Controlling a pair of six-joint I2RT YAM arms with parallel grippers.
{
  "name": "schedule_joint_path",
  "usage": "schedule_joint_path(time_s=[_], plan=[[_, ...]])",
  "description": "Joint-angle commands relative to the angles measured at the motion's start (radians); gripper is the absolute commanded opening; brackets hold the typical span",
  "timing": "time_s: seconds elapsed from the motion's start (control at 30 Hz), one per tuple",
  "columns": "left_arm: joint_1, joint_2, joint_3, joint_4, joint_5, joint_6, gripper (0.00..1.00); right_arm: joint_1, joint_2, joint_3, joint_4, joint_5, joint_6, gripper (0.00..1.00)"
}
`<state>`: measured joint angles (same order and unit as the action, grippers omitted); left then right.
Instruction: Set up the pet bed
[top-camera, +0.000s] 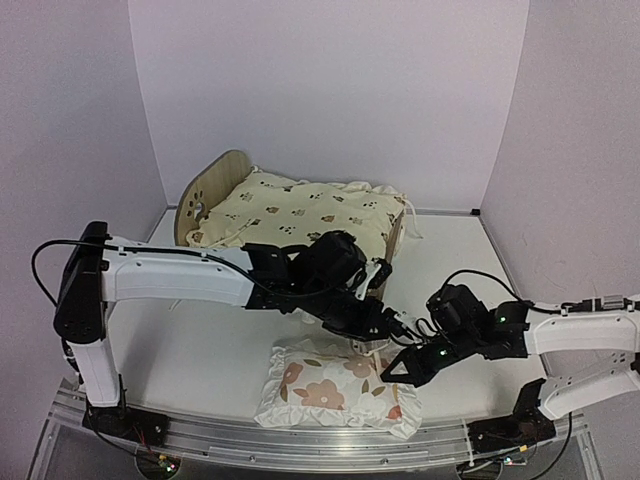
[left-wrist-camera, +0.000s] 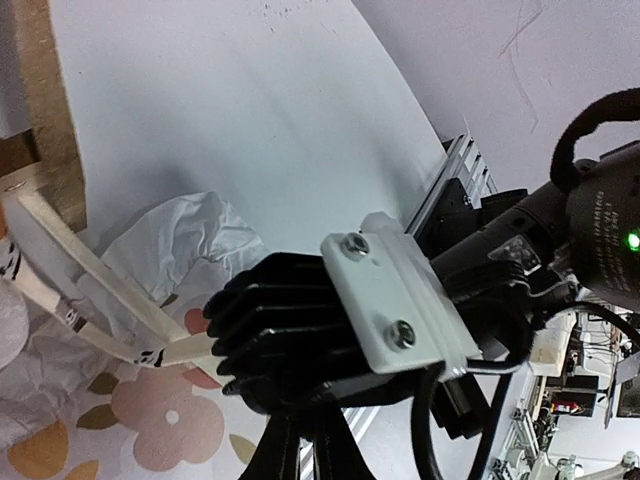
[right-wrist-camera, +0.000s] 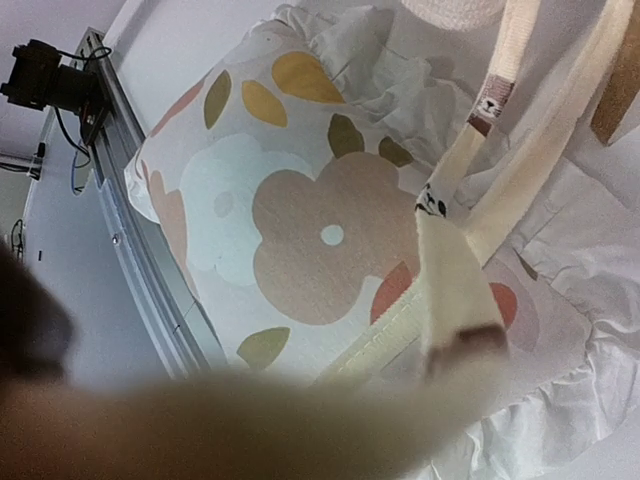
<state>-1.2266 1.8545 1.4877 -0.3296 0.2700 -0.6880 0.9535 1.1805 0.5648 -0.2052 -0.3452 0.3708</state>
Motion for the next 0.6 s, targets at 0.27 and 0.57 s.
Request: schedule_joint_path(time_s=[0.27, 0.57], plan=[[0.043, 0.183, 0.229, -0.064, -0.001, -0.017, 0.07, 0.005, -0.215, -0.111, 0.106, 0.066, -0.070, 0.00], [0.057, 0.296, 0.299, -0.036, 0.238, 0.038, 0.17, 0.005, -0.260, -0.131, 0.121, 0.113, -0.086, 0.00]])
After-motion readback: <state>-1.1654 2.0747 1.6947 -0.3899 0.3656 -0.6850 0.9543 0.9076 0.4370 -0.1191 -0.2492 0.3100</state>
